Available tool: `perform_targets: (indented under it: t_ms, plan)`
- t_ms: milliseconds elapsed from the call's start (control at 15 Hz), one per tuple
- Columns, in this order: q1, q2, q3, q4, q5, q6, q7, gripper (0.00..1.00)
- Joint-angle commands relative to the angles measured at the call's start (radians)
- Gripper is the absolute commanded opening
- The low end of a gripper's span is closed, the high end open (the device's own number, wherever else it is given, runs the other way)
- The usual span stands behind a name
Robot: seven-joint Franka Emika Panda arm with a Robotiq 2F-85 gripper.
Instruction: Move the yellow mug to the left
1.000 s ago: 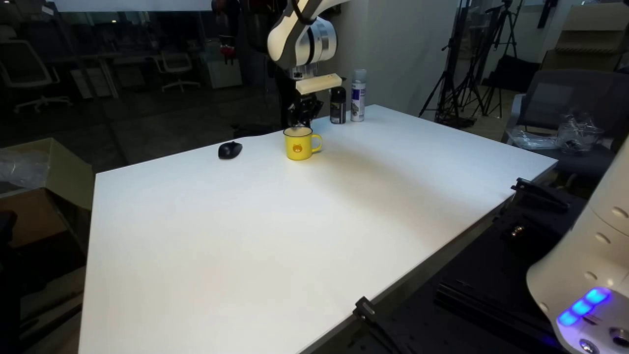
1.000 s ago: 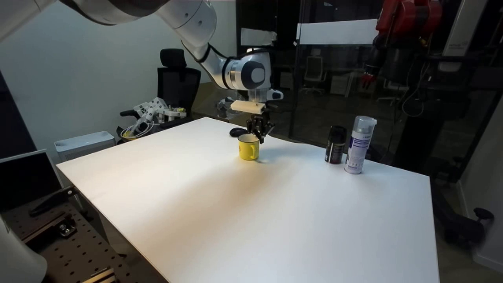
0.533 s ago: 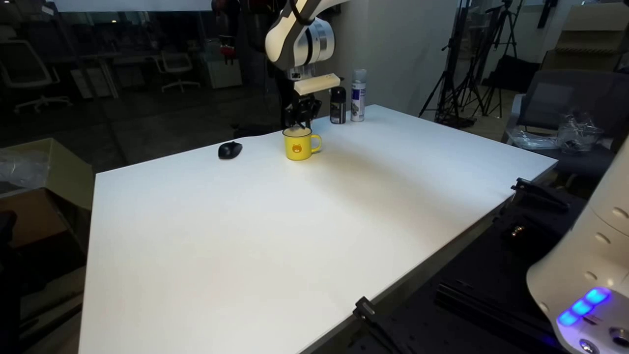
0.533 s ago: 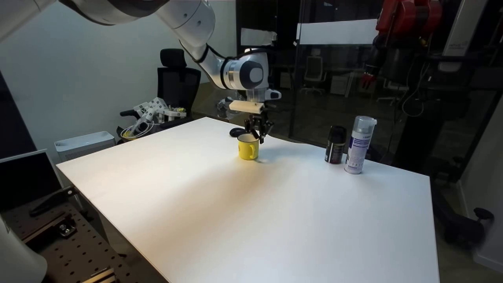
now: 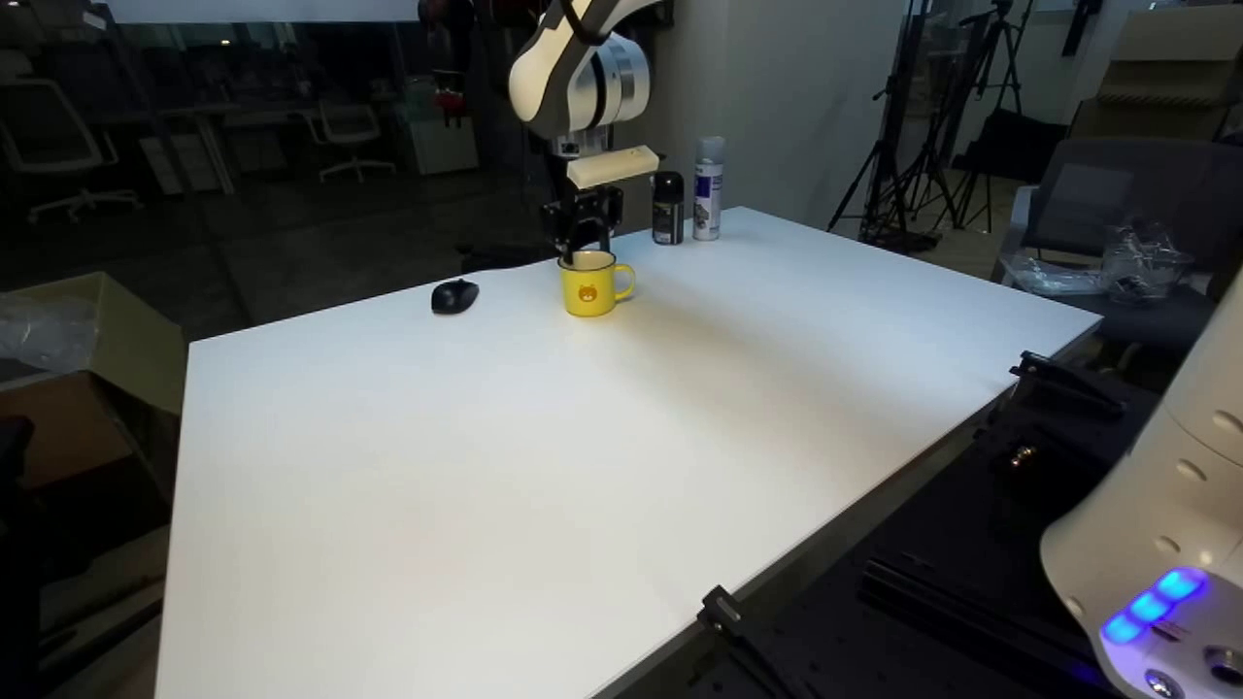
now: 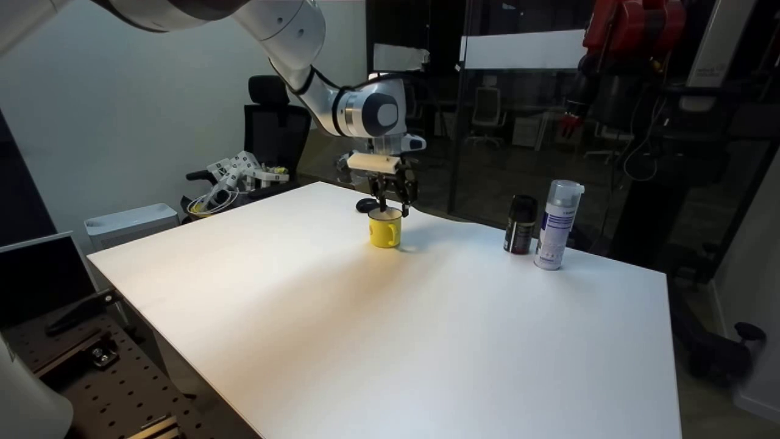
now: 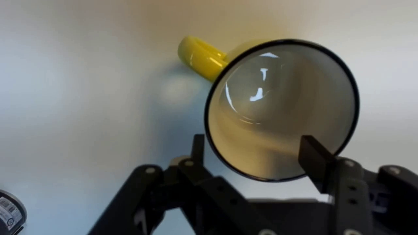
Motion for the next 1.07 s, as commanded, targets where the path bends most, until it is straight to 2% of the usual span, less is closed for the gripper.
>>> perform_targets:
  t_ms: [0,800,867,933,1000]
  plan:
    - [-0.006,-0.054,0.018,-0.068,-0.004,0.006,-0.021,1.00]
    - [-0.056,-0.095,0.031,-0.157,0.021,0.021,-0.070,1.00]
    - [-0.061,-0.098,0.030,-0.163,0.022,0.028,-0.072,0.75]
    - [-0.066,-0.099,0.027,-0.166,0.022,0.036,-0.073,0.73]
    - [-0.072,-0.100,0.027,-0.167,0.023,0.039,-0.074,0.67]
